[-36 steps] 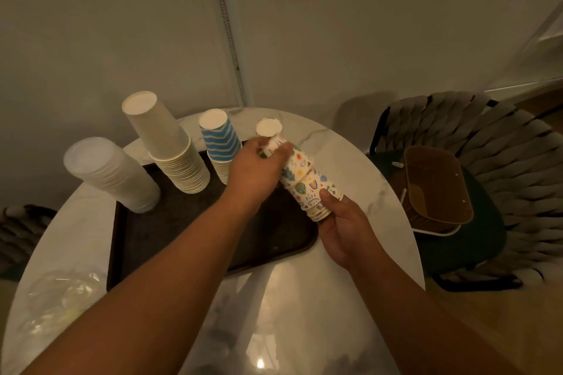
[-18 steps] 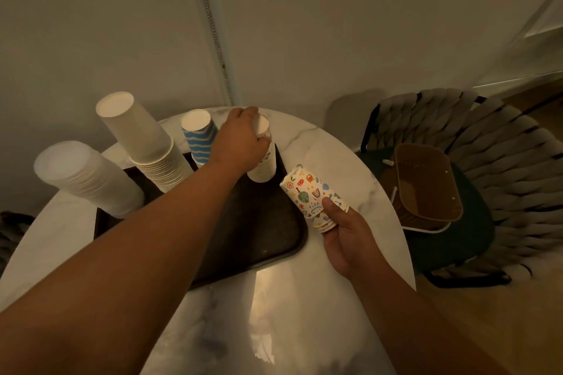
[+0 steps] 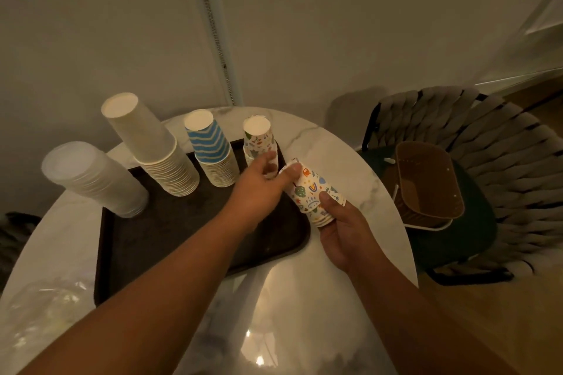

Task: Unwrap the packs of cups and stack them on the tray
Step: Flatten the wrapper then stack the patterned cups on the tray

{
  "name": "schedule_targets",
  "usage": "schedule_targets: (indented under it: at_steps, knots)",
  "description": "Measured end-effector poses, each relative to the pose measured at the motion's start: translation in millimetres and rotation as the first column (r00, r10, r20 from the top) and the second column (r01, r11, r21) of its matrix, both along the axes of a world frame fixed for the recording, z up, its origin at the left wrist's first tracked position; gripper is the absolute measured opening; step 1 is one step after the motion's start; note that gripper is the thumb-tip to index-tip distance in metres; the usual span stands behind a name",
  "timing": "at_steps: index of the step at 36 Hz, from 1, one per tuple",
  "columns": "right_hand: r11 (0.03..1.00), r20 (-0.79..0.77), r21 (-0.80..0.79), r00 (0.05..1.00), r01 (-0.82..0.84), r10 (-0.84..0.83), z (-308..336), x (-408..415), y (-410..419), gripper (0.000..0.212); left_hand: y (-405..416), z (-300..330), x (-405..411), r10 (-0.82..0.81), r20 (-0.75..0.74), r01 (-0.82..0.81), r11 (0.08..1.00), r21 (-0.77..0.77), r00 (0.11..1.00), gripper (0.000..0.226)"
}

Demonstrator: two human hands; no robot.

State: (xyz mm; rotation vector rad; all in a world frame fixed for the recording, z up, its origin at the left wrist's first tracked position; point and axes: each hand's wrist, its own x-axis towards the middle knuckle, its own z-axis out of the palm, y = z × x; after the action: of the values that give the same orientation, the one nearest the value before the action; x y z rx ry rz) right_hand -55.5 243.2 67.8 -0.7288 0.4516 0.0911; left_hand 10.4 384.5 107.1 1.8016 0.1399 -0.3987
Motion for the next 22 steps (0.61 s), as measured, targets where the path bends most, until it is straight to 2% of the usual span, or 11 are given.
schedule_targets:
  at_steps: [2,4,9,11,14,17,19,22]
  knots:
    - [1.000,0.023,0.008,0.999,-0.024,0.024,1.7,0.3,5.5,0.044,-1.9,-3.0,-3.1,0.013,-0.068,-0.020,0.995,-0.099,0.998,0.069]
    - [0.999,0.031,0.005,0.999,-0.039,0.039,3.0,-0.6,9.3,0.045,-3.0,-5.2,-4.1,0.031,-0.034,-0.034,0.994,-0.101,0.999,0.057]
    - [1.000,0.004,-0.014,1.000,-0.024,0.024,2.4,-1.9,8.1,0.039,-0.3,14.7,2.7,0.013,0.209,-0.049,0.985,0.168,0.978,0.060]
    - [1.000,-0.035,-0.002,0.999,-0.001,0.001,1.9,-1.5,5.6,0.044,0.6,34.9,11.5,0.039,0.327,-0.115,0.970,0.216,0.944,0.060]
    - [1.000,-0.083,0.026,0.997,0.004,-0.002,0.9,-0.5,2.1,0.042,3.2,63.7,32.2,0.079,0.469,-0.202,0.955,0.218,0.880,0.058]
    - [0.998,-0.115,0.064,0.993,0.011,-0.004,1.6,0.2,0.1,0.049,5.8,78.9,55.5,-0.012,0.601,-0.244,0.907,0.342,0.799,0.062]
    - [0.995,-0.130,0.091,0.991,0.027,-0.015,2.4,0.7,-0.8,0.052,7.5,77.3,68.0,-0.105,0.613,-0.248,0.851,0.463,0.783,0.063]
    - [0.990,-0.168,0.127,0.985,0.062,-0.040,1.9,0.5,-3.6,0.040,10.0,63.6,78.7,-0.195,0.522,-0.183,0.790,0.585,0.830,0.063]
